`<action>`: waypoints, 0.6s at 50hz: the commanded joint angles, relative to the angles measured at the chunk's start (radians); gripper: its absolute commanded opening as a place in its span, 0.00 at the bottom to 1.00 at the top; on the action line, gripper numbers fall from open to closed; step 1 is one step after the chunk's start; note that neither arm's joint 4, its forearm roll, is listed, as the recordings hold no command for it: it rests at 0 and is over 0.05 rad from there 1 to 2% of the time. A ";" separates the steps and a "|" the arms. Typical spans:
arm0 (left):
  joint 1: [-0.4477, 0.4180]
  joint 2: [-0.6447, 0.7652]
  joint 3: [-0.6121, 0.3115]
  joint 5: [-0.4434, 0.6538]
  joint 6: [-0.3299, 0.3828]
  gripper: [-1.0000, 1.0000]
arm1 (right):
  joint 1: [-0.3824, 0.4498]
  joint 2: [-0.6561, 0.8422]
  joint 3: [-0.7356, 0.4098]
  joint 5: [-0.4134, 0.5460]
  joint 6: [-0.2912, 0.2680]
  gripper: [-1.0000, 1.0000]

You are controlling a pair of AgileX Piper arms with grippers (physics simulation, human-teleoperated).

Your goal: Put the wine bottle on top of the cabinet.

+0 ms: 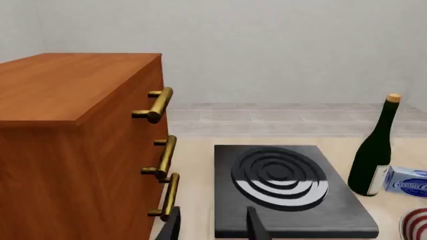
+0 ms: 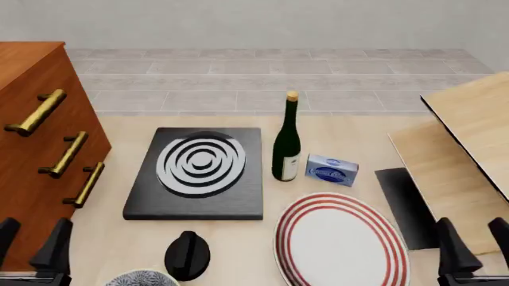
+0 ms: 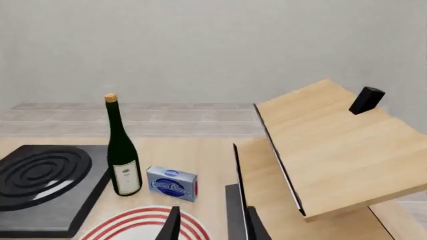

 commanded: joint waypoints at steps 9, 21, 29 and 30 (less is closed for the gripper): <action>-0.015 -0.005 -0.011 -0.008 0.010 1.00 | -0.002 0.008 -0.002 -0.006 -0.006 1.00; -0.132 0.000 -0.092 0.097 0.053 1.00 | -0.002 0.005 -0.005 0.000 -0.006 1.00; -0.197 0.169 -0.156 -0.019 0.013 1.00 | -0.001 0.007 -0.006 0.000 -0.006 1.00; -0.206 0.179 -0.157 -0.031 0.025 1.00 | -0.001 0.007 -0.006 0.000 -0.006 1.00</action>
